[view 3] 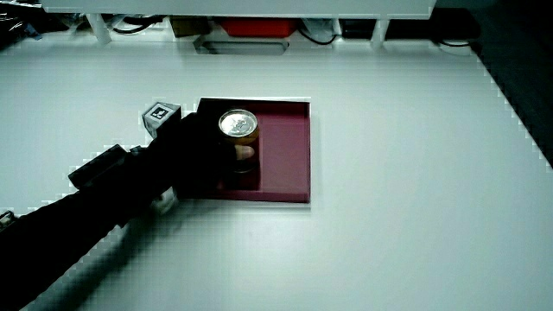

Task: Place red bull into plate

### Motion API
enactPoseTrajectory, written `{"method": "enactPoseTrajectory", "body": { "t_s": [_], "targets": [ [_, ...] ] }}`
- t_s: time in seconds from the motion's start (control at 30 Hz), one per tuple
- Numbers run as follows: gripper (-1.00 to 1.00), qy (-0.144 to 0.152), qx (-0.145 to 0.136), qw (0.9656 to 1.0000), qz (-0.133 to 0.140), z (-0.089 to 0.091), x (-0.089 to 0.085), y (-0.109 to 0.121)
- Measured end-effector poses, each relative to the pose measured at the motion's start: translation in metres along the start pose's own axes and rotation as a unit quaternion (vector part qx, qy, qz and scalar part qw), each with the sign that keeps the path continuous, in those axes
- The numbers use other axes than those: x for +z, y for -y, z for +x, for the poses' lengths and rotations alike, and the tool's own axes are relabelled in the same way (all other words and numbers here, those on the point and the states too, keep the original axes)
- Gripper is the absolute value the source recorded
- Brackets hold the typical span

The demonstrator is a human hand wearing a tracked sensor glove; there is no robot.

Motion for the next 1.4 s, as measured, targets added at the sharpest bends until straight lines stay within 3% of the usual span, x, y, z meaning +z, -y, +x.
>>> {"method": "enactPoseTrajectory", "body": {
  "t_s": [0.1,0.13,0.3,0.5,0.83,0.9,0.97,1.03,1.07,1.23,1.3,1.33,1.37,1.4],
  "targets": [
    [0.0,0.004,0.03,0.9993,-0.024,0.003,-0.004,-0.002],
    [0.0,0.0,0.024,0.9993,-0.03,0.001,-0.004,-0.003],
    [0.0,0.017,0.053,0.9977,-0.04,0.002,-0.005,-0.003],
    [0.0,0.021,0.062,0.997,-0.041,0.001,-0.006,-0.002],
    [-0.42,0.026,0.056,0.9972,-0.042,0.001,-0.007,-0.002],
    [-0.5,0.04,0.055,0.9967,-0.045,0.0,-0.006,-0.001],
    [-0.58,0.054,0.049,0.9961,-0.049,0.002,-0.003,0.001],
    [-0.67,0.051,0.04,0.996,-0.062,0.003,0.004,0.0],
    [-0.71,0.079,0.041,0.9931,-0.076,0.007,0.007,0.001],
    [-0.92,0.101,0.013,0.9908,-0.089,0.023,0.034,0.011],
    [-1.0,0.081,0.018,0.9921,-0.094,0.035,0.046,0.017],
    [-1.0,0.067,0.033,0.9922,-0.099,0.043,0.051,0.022],
    [-1.0,0.032,0.063,0.9933,-0.091,0.045,0.057,0.026],
    [-1.0,0.044,0.065,0.9921,-0.098,0.055,0.06,0.032]
  ]
}}
